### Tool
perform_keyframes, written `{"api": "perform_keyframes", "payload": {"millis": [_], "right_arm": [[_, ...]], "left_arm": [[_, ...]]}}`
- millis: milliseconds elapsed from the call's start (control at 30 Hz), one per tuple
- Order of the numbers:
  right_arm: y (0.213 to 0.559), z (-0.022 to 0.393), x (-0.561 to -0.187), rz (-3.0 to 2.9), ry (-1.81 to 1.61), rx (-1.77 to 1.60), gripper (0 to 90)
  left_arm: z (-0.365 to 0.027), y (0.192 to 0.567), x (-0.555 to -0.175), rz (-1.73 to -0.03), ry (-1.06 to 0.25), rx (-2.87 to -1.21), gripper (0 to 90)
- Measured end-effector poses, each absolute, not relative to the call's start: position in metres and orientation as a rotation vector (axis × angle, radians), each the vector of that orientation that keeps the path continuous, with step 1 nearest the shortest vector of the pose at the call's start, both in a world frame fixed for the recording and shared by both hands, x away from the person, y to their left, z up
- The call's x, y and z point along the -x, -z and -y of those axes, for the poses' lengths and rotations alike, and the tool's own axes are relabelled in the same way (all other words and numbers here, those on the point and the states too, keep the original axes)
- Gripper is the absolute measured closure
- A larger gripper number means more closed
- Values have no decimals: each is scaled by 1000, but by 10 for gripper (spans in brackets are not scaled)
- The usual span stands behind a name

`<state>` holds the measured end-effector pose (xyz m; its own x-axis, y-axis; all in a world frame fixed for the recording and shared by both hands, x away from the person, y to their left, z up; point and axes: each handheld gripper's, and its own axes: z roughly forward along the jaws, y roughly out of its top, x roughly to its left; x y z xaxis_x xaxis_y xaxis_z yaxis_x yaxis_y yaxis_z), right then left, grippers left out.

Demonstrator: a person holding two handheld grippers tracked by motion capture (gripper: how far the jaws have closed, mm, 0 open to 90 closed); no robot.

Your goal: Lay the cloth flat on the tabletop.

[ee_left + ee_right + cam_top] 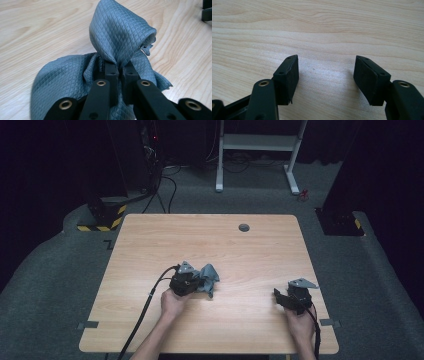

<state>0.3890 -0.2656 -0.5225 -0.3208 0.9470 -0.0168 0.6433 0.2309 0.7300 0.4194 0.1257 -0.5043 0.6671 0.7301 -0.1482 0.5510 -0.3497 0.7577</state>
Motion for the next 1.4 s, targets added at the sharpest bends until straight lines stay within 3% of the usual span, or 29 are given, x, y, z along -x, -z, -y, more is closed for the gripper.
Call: {"api": "perform_keyframes", "payload": {"millis": [633, 867, 1100, 1400], "right_arm": [[523, 265, -389, -2047, -874, -1459, 373], [523, 265, -389, -2049, -878, -1455, 374], [522, 265, -389, -2055, -884, -1443, 412], [522, 257, -384, -2094, -927, -1403, 600]], "left_arm": [[-60, 495, -430, -855, -186, -2057, 859], [-50, 508, -435, -867, -191, -2092, 843], [-54, 503, -427, -888, -247, -2074, 653], [-70, 495, -406, -890, -258, -2079, 588]]}}
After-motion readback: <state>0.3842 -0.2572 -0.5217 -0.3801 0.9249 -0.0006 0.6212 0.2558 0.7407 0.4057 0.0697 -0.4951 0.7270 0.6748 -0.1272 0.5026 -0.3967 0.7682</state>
